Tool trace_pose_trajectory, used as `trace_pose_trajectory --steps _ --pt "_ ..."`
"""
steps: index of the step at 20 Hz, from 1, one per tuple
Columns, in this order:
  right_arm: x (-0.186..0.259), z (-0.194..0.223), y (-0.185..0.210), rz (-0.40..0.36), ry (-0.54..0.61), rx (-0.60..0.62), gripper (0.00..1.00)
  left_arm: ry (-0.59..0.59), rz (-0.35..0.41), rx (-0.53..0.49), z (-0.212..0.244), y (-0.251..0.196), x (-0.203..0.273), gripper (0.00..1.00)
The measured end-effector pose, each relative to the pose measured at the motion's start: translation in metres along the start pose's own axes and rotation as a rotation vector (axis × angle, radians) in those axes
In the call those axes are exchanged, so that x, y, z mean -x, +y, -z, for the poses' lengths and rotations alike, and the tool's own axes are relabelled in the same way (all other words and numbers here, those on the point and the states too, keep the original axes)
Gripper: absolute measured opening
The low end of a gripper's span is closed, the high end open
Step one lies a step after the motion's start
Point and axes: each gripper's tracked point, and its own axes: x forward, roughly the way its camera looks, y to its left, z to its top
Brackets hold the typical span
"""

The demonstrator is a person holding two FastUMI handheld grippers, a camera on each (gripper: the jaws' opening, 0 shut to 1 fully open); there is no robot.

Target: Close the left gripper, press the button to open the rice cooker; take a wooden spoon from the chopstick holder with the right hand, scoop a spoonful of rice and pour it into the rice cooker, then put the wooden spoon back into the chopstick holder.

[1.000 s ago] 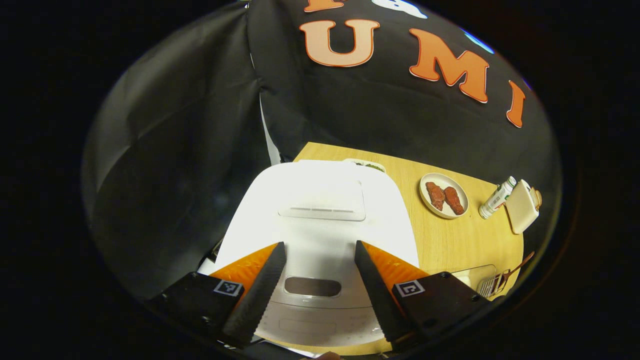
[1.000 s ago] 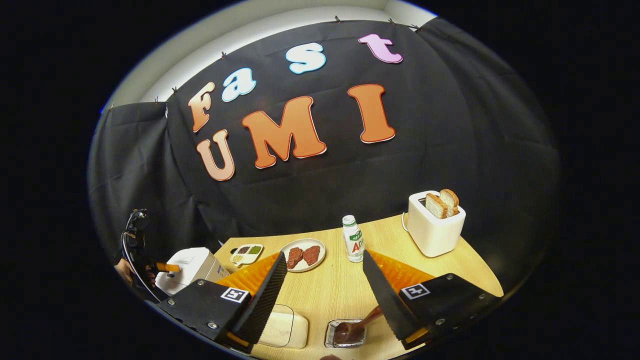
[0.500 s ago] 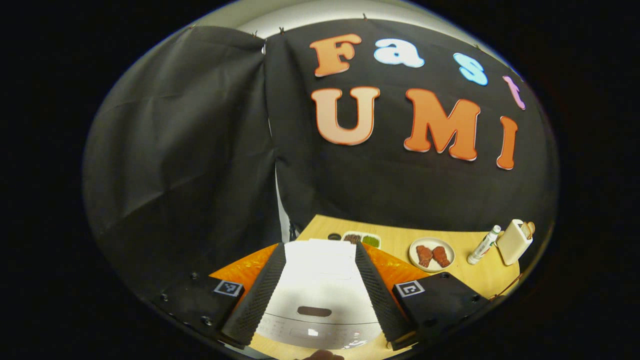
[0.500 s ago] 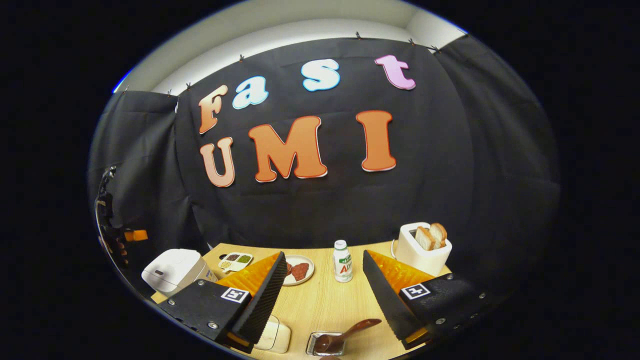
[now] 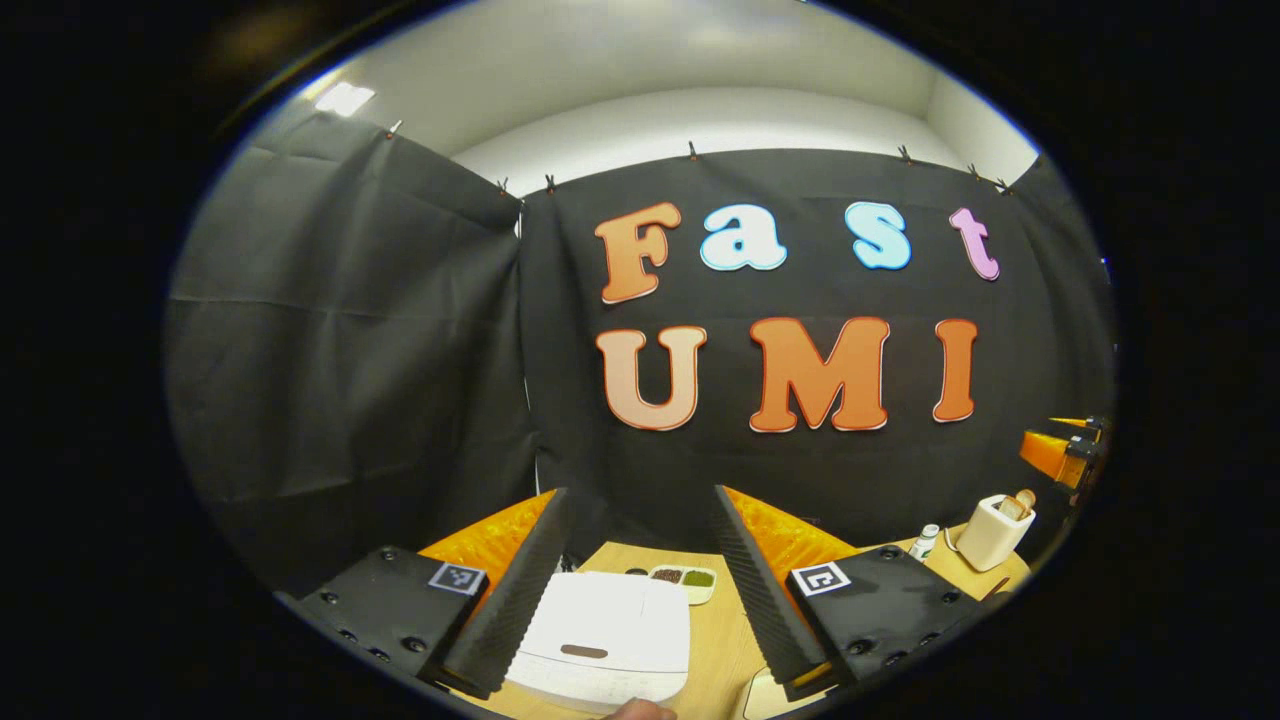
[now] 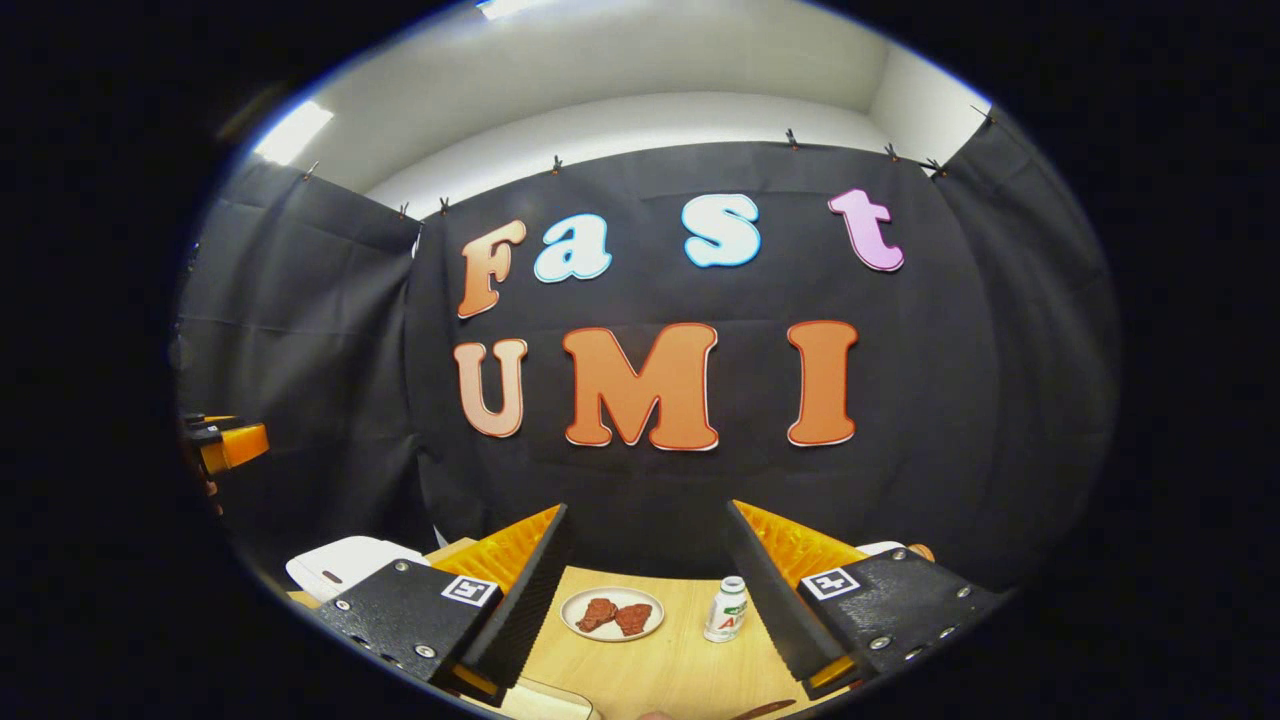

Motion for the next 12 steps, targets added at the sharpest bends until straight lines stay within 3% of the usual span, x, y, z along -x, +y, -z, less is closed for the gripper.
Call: trace_pose_trajectory --steps 3,8,12 --pt "-0.014 -0.010 0.026 -0.044 -0.045 0.001 0.95 -0.028 -0.063 -0.026 0.001 0.006 0.020 0.95" --pt "-0.035 -0.023 0.077 -0.124 -0.058 0.002 0.95 -0.001 -0.105 -0.019 0.007 0.009 0.040 0.96" --pt "-0.031 -0.017 0.095 -0.152 -0.052 0.023 0.95 0.042 -0.185 -0.035 0.041 0.023 0.049 0.96"
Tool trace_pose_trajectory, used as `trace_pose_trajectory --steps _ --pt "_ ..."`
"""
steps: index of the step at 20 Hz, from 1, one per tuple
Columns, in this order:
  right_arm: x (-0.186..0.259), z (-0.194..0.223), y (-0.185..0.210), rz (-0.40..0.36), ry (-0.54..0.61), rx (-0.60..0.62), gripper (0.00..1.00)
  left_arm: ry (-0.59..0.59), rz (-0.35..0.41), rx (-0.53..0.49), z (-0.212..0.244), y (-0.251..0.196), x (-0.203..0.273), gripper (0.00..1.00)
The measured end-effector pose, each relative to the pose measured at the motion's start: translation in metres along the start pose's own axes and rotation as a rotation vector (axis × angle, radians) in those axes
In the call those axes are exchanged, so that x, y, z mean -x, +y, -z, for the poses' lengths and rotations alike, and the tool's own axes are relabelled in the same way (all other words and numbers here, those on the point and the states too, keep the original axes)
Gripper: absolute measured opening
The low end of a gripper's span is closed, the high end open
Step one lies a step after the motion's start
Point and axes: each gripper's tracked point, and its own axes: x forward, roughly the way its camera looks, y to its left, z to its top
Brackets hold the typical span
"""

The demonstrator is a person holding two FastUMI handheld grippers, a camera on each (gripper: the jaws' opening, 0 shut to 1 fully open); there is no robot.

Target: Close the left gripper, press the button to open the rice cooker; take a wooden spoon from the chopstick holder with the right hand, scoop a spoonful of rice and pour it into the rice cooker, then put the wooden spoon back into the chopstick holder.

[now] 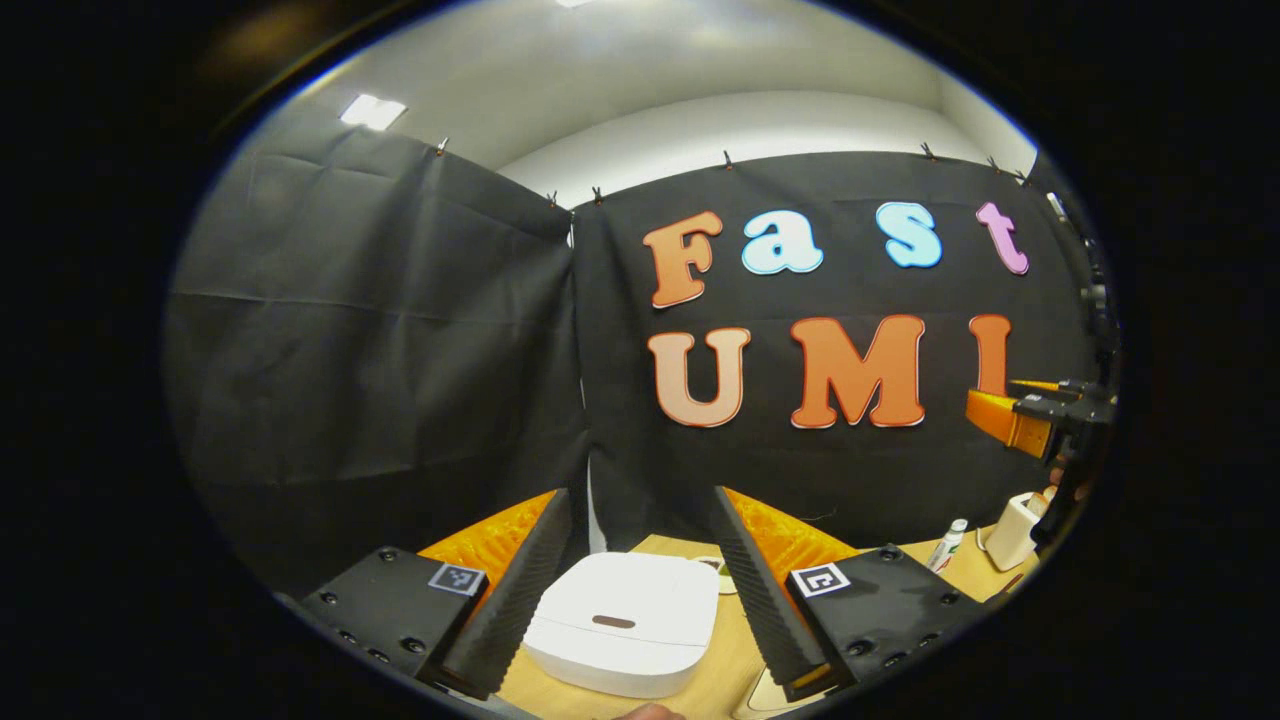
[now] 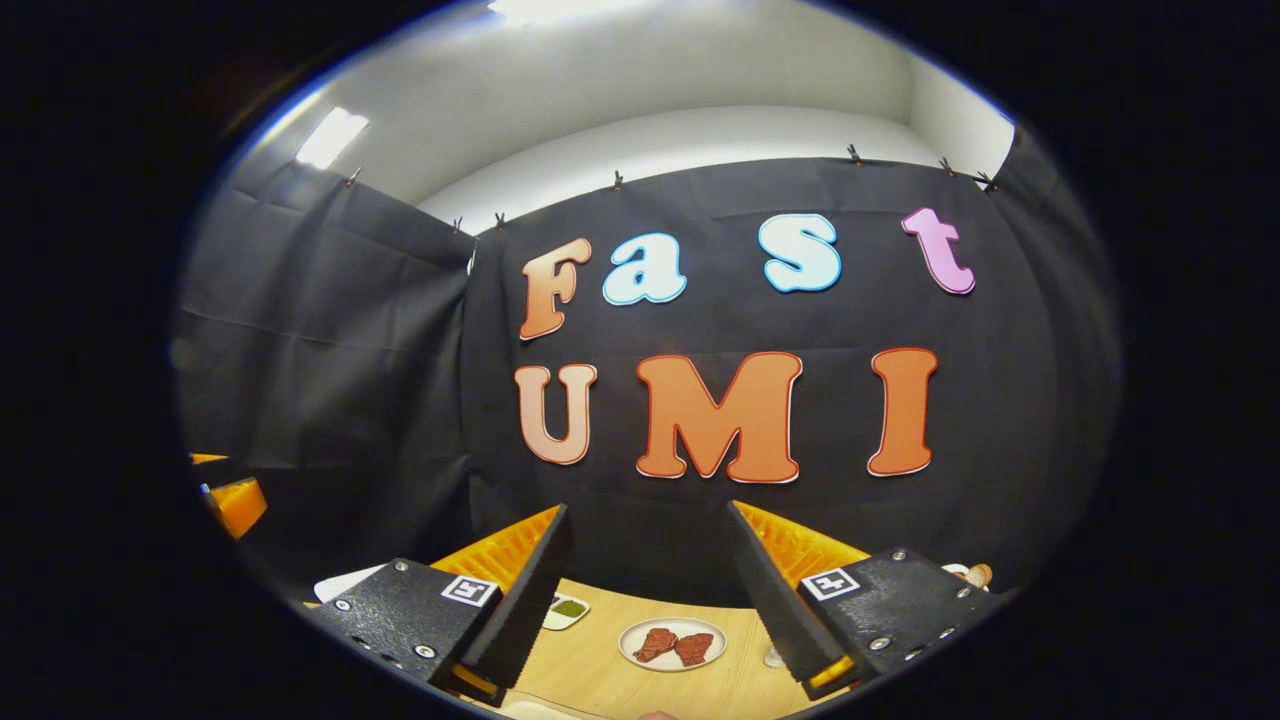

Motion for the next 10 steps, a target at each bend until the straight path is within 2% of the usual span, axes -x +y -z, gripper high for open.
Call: trace_pose_trajectory --steps 5,10 --pt "0.014 0.006 -0.002 -0.002 0.010 0.014 0.95 0.028 0.010 0.024 0.006 -0.004 -0.002 0.96" --pt "0.030 0.010 -0.029 0.060 0.015 0.015 0.95 0.013 0.066 0.017 0.003 -0.025 -0.010 0.96"
